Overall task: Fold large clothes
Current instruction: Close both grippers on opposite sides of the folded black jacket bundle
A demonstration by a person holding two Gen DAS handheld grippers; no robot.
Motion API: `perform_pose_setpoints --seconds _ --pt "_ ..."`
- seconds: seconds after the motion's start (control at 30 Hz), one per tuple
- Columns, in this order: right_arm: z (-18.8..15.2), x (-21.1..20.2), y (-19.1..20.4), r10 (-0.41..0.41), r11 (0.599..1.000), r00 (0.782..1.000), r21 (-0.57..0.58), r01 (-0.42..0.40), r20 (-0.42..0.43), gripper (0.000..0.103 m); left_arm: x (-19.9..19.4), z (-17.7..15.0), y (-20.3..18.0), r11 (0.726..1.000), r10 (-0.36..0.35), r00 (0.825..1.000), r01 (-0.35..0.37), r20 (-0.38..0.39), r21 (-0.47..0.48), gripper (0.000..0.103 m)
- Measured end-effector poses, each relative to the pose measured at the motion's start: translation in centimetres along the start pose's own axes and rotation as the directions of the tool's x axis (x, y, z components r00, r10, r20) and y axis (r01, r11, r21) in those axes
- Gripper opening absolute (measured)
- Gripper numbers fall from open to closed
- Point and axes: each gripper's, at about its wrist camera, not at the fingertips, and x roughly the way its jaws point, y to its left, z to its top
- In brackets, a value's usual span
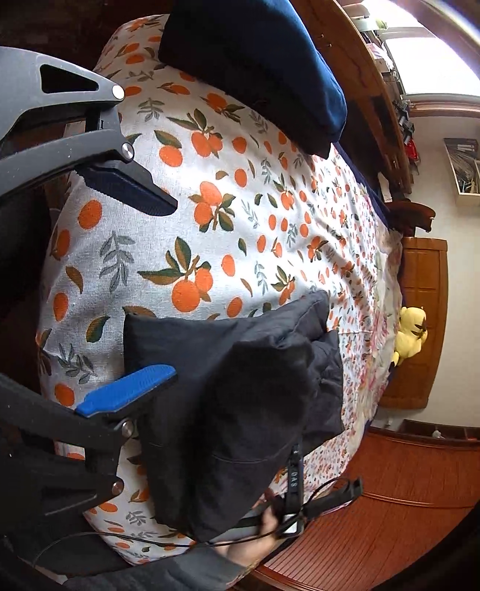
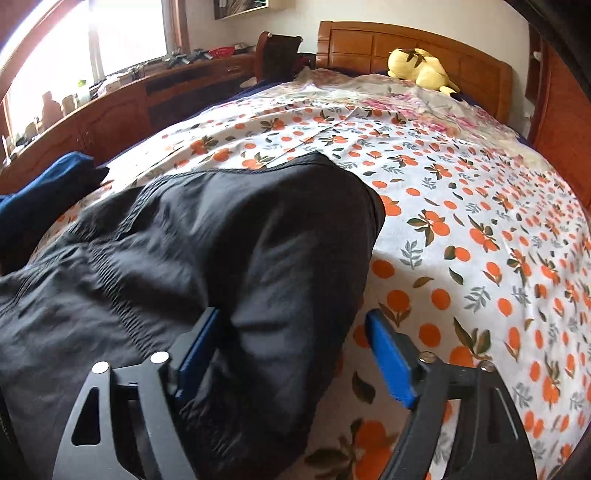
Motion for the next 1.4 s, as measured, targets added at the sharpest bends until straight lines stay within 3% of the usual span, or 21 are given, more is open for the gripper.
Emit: perform_pose_setpoints --seconds 0.1,0.5,0.7,0.77,0.83,0.93,1.4 --pt "0.0 1.2 -0.2 0.028 0.999 1.000 0.022 -0.027 -0.012 0.088 0.3 0.1 -0.5 1.000 -0.001 1.000 0.001 -0.013 0.012 0.083" --pt "-1.3 2.6 -2.1 0.126 0.988 0.992 0.091 -0.126 0.011 0.088 1.8 0.4 -1.9 0.999 -0.019 0.999 0.020 -0.041 0.028 0.083" --pt "-1.4 2.7 -2.3 0.131 0.986 0.991 0.099 -0.132 0.009 0.088 1.5 0.3 -2.4 0.999 -0.034 0.999 0.035 -0.034 0.032 0.083" --pt "-1.4 2.8 -2.3 0.131 0.986 0.991 0.100 -0.131 0.009 0.088 1.4 0.2 -2.5 0.998 -0.046 0.998 0.047 -0.032 0.032 0.079" --pt "-1.5 2.8 -2.3 0.133 0.986 0.991 0.103 -0.133 0.009 0.088 1.4 0.1 -2.6 0.998 -0.061 0.997 0.063 -0.036 0.031 0.066" --pt "-1.5 2.9 -2.3 0.134 0.985 0.991 0.108 -0.135 0.009 0.088 1.6 0.0 -2.5 0.997 -0.074 0.996 0.075 -0.039 0.025 0.059" --pt "-1.4 3.1 -2.2 0.140 0.982 0.990 0.126 -0.140 0.009 0.088 1.9 -0.6 -2.1 0.996 -0.091 0.995 0.091 -0.050 -0.004 0.059"
